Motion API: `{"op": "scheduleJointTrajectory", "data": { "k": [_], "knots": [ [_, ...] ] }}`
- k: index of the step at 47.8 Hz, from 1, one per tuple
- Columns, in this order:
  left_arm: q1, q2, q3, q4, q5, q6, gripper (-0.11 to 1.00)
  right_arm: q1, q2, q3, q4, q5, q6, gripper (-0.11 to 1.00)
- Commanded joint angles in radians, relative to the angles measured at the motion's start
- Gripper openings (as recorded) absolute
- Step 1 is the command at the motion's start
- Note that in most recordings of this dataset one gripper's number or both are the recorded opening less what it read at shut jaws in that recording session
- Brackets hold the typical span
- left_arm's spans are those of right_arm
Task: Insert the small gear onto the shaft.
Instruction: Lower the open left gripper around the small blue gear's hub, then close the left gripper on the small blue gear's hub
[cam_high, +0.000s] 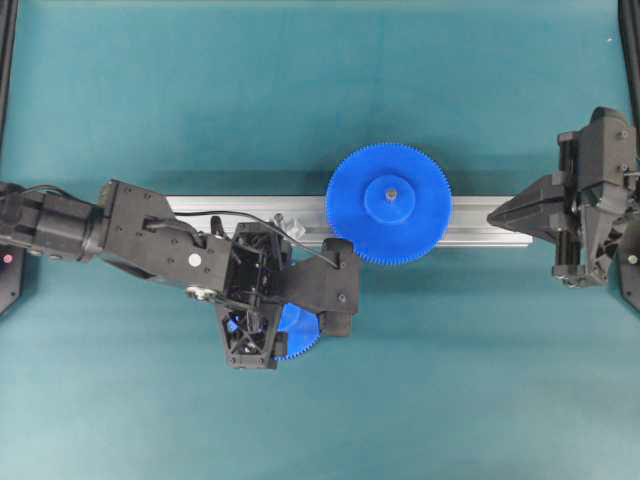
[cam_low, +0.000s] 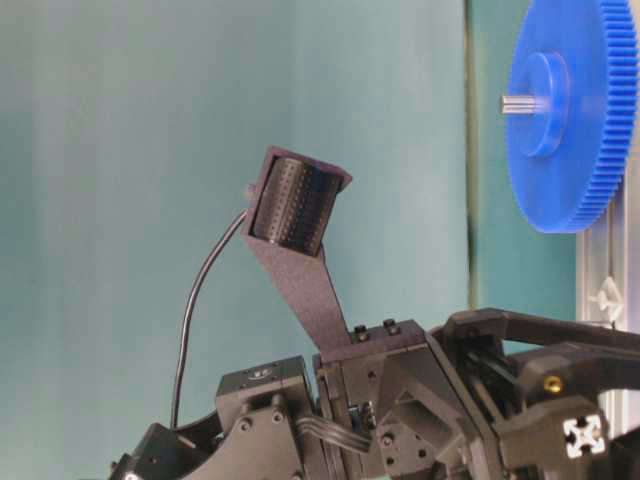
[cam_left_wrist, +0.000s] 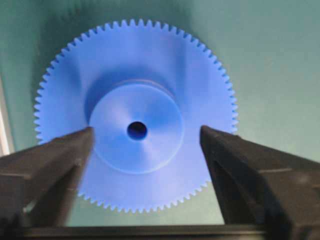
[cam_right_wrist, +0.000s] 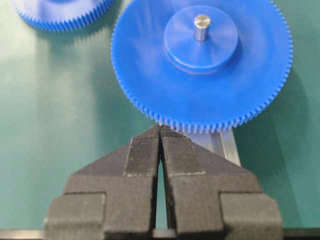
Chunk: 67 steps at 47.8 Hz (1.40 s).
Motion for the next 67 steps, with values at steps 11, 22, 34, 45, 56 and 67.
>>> {"op": "scheduleJointTrajectory", "data": {
  "k": [11, 22, 34, 45, 56, 67],
  "knots": [
    [-0.005, -0.011, -0.015, 0.002, -0.011, -0.005, 0.92, -0.002, 0.003, -0.020, 0.000, -0.009, 0.006, 0.06],
    [0.003, -0.003, -0.015, 0.002, -0.011, -0.005, 0.92, -0.002, 0.003, -0.018, 0.000, -0.011, 0.006, 0.06],
    [0.011, 0.011, -0.018, 0.002, -0.011, -0.003, 0.92, -0.003, -0.002, -0.017, 0.000, -0.011, 0.006, 0.06],
    [0.012, 0.018, -0.018, 0.002, -0.012, -0.003, 0.92, -0.003, -0.002, -0.014, -0.002, -0.011, 0.006, 0.06],
    [0.012, 0.028, -0.014, 0.002, -0.021, -0.005, 0.92, -0.003, -0.003, -0.011, -0.002, -0.017, 0.006, 0.06],
    [0.012, 0.038, -0.009, 0.003, -0.028, -0.008, 0.92, -0.003, -0.003, -0.009, -0.002, -0.020, 0.006, 0.06]
  ]
}}
